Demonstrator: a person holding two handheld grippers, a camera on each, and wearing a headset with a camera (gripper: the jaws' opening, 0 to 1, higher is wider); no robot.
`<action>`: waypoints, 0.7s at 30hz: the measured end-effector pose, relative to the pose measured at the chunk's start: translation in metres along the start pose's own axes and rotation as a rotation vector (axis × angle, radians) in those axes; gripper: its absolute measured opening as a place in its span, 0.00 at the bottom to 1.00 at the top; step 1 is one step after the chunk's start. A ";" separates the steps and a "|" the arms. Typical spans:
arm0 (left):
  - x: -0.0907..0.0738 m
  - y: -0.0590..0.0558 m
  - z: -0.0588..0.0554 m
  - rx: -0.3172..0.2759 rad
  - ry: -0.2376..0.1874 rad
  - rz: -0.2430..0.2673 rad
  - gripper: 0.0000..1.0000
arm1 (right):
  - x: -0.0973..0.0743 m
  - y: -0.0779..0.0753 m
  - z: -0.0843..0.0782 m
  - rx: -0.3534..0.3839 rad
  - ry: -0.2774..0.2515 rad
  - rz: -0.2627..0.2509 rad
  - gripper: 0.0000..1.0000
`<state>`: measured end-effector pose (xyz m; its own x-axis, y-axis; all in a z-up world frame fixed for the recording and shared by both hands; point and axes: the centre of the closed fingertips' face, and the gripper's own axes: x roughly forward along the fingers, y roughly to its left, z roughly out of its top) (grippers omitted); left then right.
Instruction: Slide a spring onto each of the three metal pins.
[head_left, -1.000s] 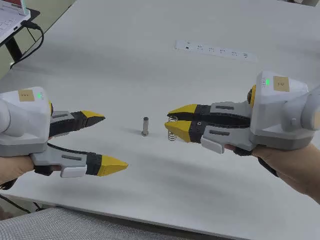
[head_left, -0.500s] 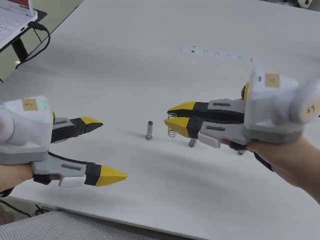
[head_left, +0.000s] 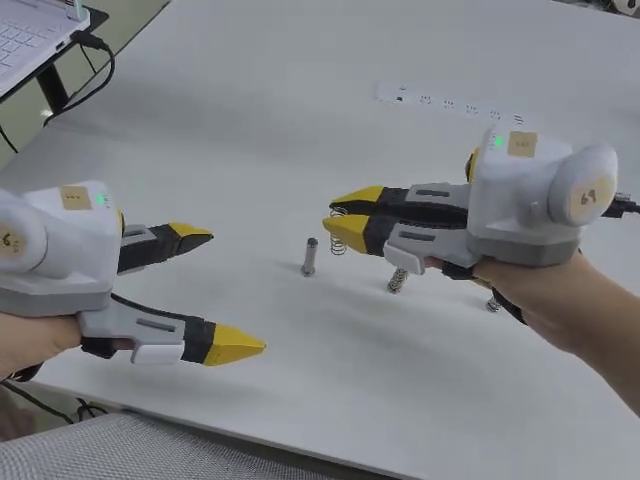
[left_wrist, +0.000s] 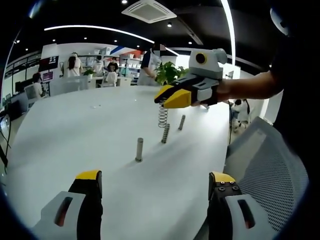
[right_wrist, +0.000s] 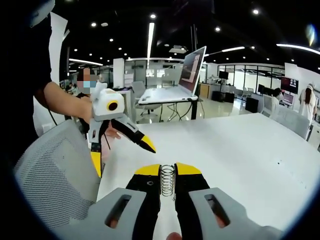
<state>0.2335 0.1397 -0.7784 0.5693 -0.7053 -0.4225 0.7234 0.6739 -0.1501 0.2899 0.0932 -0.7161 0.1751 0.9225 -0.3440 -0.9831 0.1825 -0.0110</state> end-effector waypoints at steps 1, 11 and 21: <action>0.000 0.000 0.000 -0.002 -0.001 -0.001 0.84 | 0.001 -0.002 0.000 0.000 0.001 -0.003 0.06; 0.004 0.003 0.000 -0.012 0.003 0.002 0.87 | 0.012 -0.013 0.001 0.043 -0.014 -0.023 0.06; 0.010 0.006 0.003 -0.030 -0.011 0.032 0.98 | 0.020 -0.020 -0.001 0.063 -0.016 -0.030 0.06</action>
<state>0.2445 0.1357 -0.7811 0.5964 -0.6853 -0.4180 0.6927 0.7025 -0.1633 0.3127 0.1079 -0.7241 0.2062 0.9213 -0.3296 -0.9721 0.2313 0.0382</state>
